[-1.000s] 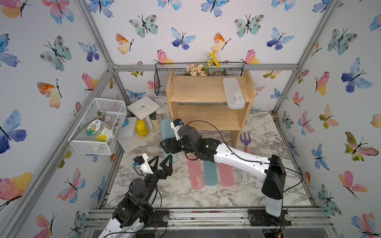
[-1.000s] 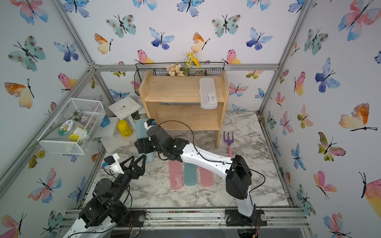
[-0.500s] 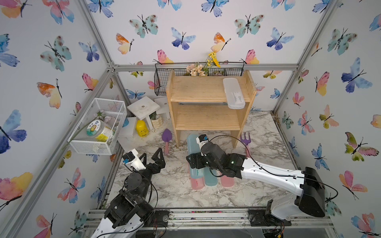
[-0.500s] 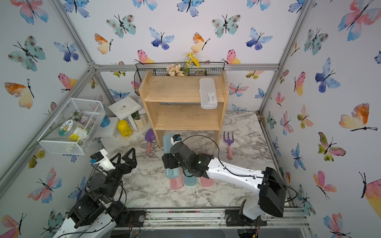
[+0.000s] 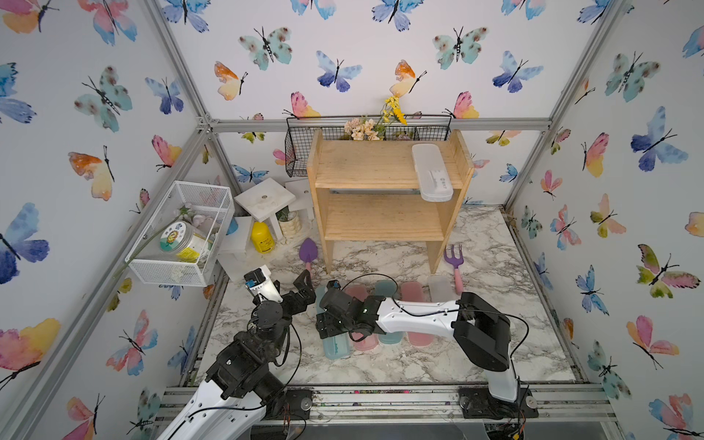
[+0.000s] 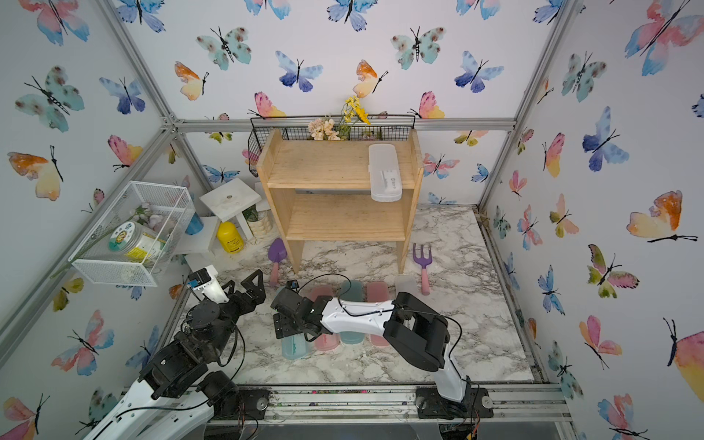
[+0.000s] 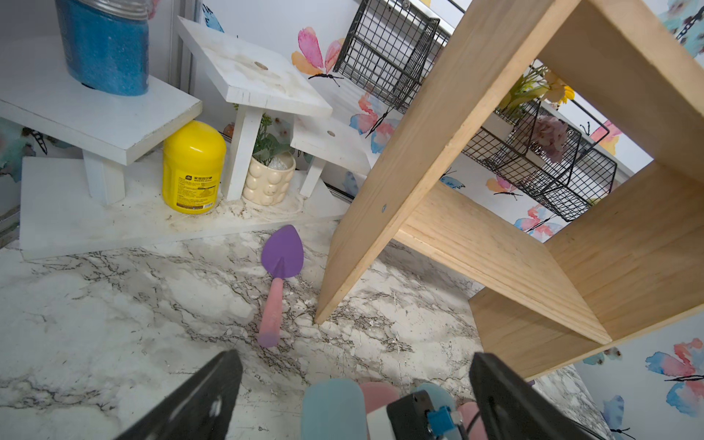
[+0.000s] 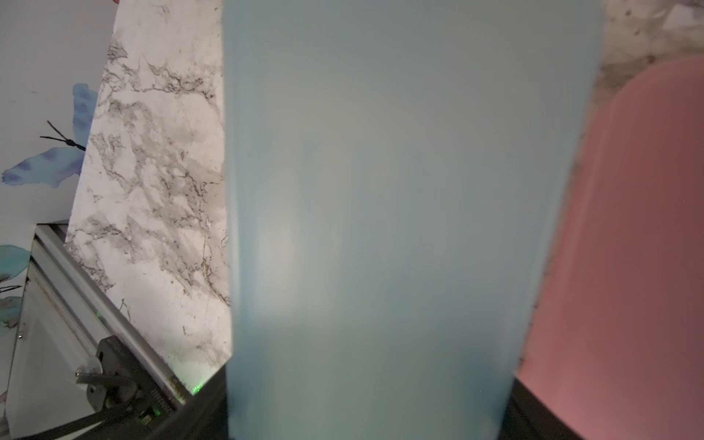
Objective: Remove the pencil cases from the shelf
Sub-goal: Place the pencil case at the center of the board.
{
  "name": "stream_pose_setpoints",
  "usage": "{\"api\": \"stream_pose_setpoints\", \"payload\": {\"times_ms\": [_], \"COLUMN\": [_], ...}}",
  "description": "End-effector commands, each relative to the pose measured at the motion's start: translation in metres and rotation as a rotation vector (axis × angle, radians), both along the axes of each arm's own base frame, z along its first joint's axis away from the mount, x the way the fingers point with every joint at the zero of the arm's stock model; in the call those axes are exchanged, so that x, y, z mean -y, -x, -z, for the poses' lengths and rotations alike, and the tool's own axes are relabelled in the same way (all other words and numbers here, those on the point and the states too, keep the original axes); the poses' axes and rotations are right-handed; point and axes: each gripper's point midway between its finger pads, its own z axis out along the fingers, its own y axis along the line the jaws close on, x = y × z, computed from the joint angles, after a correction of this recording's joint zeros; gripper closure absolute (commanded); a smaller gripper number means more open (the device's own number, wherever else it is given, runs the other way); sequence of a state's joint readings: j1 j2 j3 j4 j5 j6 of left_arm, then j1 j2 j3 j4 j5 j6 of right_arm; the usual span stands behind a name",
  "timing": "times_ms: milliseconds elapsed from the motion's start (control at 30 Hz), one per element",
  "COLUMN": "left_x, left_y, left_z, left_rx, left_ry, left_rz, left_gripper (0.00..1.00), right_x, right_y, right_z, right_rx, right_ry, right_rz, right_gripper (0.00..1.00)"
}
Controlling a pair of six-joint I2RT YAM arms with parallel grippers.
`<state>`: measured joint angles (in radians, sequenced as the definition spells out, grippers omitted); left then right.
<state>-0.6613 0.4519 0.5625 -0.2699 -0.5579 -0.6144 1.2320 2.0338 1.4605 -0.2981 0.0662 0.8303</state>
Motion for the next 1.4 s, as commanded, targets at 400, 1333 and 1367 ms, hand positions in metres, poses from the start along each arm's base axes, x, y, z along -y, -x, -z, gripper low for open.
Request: {"api": "stream_pose_setpoints", "payload": {"times_ms": [400, 1333, 1367], "left_x": [0.005, 0.006, 0.006], "left_y": [-0.002, -0.004, -0.004], "left_z": [0.014, 0.03, 0.031], "left_rx": [-0.024, -0.047, -0.047], "left_ry": [0.013, 0.013, 0.014], "left_rz": [0.009, 0.001, 0.003], "left_gripper": [0.01, 0.01, 0.01], "right_x": [0.003, 0.019, 0.02], "right_y": [-0.034, -0.046, -0.046], "right_z": [0.022, 0.04, 0.042], "right_rx": [0.013, -0.062, -0.065], "right_ry": [0.122, 0.155, 0.16], "right_rz": [0.082, 0.115, 0.116], "right_gripper": [0.2, 0.18, 0.16]}}
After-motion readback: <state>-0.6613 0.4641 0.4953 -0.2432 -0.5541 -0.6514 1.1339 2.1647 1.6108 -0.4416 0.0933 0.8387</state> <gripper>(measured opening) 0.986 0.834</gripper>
